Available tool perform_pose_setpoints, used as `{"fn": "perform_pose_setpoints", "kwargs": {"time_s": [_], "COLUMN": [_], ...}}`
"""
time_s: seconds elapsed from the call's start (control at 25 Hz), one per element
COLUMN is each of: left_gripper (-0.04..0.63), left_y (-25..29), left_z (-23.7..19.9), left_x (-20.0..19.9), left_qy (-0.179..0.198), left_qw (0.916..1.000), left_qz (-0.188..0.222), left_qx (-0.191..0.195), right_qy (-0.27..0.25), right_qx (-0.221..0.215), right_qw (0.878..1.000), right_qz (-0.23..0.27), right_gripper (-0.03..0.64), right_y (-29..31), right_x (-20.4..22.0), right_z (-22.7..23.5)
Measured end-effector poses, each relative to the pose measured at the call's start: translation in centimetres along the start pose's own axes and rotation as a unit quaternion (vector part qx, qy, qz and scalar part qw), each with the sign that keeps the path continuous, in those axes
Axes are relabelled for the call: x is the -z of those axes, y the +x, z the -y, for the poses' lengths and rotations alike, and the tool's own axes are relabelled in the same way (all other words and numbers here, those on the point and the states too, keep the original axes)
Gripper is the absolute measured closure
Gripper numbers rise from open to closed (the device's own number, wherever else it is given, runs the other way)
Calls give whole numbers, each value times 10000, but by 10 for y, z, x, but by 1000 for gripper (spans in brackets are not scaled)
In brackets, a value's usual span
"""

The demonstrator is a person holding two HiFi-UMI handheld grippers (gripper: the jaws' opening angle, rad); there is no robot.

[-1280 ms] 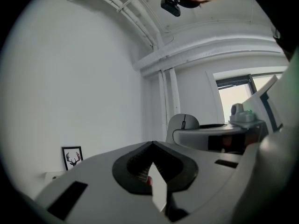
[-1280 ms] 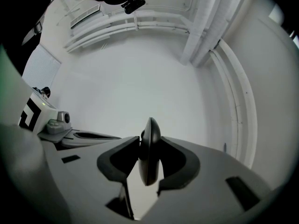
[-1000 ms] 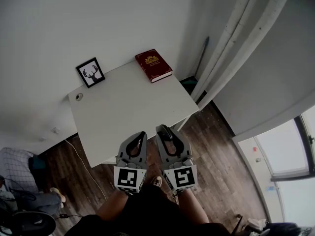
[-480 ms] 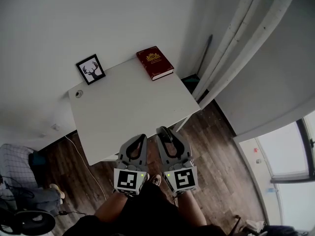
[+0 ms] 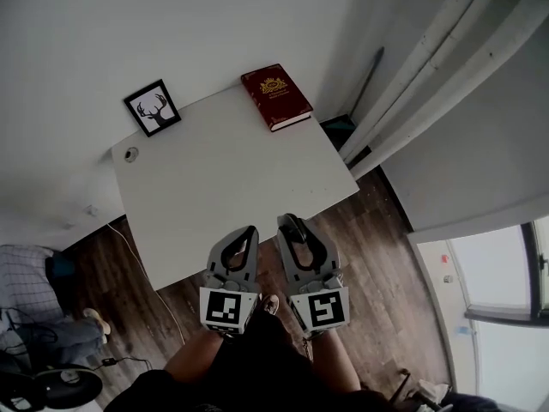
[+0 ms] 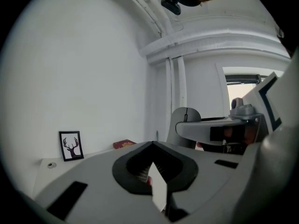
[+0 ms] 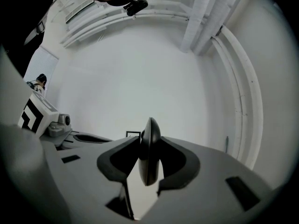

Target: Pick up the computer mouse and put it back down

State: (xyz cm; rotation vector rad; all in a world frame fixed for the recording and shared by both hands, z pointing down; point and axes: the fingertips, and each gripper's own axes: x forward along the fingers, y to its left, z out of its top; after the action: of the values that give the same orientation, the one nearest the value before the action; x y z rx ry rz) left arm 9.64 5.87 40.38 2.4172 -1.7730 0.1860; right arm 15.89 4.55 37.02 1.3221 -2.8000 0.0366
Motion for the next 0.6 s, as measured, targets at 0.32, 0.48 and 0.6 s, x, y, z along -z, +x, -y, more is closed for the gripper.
{"fn": "perform_pose_setpoints", "kwargs": {"time_s": [0.32, 0.48, 0.6], "left_gripper": [595, 595, 595], "left_y": [23, 26, 27], "left_z": [-73, -108, -136], "left_x": [7, 16, 18], "left_qy": [-85, -195, -343], "left_qw": [9992, 9984, 9969], "left_qz": [-128, -188, -266], "left_qx": [-375, -503, -661], "right_qy": [-193, -137, -124], "right_qx": [-470, -749, -1004], "right_qw": [9984, 9961, 9932], "right_qz": [-253, -443, -572], "right_gripper": [477, 477, 477], "right_y": [73, 110, 135], "right_x": [15, 19, 22], "right_z": [-13, -35, -48]}}
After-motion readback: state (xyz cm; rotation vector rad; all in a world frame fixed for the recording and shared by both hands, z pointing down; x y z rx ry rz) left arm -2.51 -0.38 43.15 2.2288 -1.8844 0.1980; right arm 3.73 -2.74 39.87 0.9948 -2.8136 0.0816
